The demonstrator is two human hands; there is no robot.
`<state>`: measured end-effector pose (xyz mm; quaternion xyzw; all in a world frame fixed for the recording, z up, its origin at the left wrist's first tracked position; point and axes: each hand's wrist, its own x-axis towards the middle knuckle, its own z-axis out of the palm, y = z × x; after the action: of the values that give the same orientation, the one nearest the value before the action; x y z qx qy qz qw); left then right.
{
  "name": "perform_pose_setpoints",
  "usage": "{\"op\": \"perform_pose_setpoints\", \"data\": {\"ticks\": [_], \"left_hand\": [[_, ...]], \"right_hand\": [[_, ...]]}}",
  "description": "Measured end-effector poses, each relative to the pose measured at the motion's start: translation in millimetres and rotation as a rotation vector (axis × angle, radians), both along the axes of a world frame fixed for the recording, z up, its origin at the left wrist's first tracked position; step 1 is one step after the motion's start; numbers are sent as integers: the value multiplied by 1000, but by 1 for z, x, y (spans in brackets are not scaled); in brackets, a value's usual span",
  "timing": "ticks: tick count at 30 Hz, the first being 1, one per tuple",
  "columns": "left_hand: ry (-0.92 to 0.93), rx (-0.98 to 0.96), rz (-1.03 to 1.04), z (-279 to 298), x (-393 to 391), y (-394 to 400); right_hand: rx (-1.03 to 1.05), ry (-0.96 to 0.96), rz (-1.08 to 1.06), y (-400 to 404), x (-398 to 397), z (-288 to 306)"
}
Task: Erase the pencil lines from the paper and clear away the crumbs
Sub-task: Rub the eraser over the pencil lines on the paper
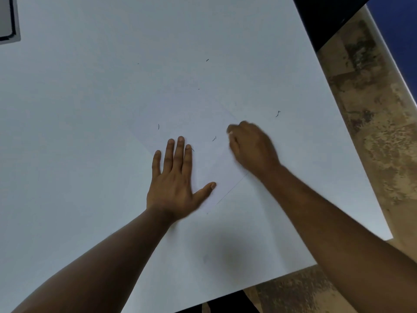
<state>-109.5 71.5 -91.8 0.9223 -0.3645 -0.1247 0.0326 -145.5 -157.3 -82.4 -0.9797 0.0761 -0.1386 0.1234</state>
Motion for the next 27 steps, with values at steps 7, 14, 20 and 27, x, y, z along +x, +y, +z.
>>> {"op": "perform_pose_setpoints", "data": {"ticks": [7, 14, 20, 27], "left_hand": [[5, -21, 11, 0, 0, 1], [-1, -6, 0, 0, 1, 1], [10, 1, 5, 0, 1, 1], [-10, -18, 11, -2, 1, 2]], "right_hand": [[144, -27, -123, 1, 13, 11], [33, -5, -44, 8, 18, 2], [173, 4, -191, -9, 21, 15], [180, 76, 5, 48, -24, 13]]}}
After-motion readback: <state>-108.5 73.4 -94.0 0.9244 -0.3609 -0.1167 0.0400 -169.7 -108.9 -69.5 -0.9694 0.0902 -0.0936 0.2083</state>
